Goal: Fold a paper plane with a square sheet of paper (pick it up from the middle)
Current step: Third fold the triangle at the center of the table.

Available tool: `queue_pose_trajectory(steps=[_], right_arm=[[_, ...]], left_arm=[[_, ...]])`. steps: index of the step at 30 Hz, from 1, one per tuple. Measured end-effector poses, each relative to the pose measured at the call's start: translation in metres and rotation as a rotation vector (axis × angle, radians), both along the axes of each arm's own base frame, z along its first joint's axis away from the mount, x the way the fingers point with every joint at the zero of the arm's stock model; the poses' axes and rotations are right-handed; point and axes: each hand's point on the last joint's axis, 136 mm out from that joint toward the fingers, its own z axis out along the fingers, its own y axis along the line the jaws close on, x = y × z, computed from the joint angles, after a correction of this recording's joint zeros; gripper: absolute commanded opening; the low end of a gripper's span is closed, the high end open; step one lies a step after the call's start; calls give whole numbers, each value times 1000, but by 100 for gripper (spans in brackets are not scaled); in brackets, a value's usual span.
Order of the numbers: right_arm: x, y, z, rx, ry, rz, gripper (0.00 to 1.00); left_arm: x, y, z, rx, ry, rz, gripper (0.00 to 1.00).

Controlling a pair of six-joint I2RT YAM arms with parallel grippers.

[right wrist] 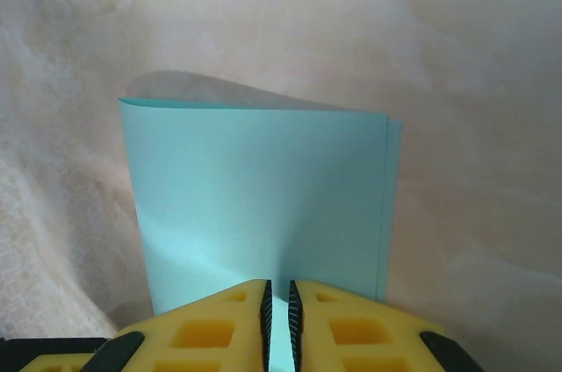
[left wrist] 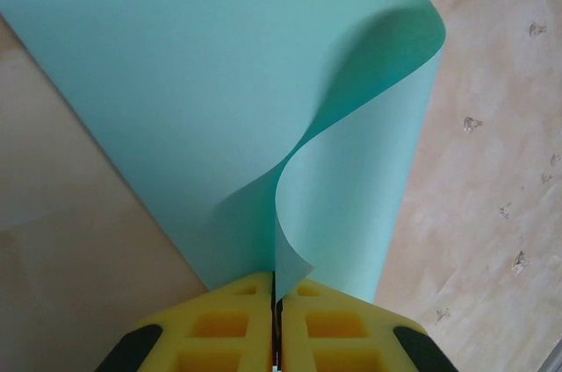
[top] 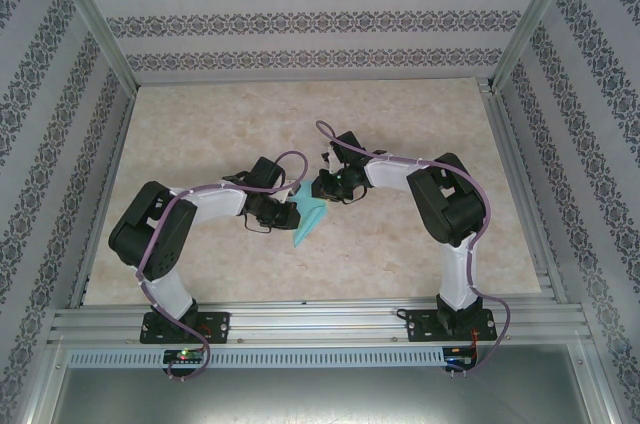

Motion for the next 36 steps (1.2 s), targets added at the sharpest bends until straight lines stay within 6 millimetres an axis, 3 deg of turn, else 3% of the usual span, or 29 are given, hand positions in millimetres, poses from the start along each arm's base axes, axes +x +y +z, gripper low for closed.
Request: queue_pose_trajectory(steps=[36], right_arm=[[0,1,-1,-7,-2,-2,18]], left_arm=[[3,-1,5,-10,-21,-5,12]])
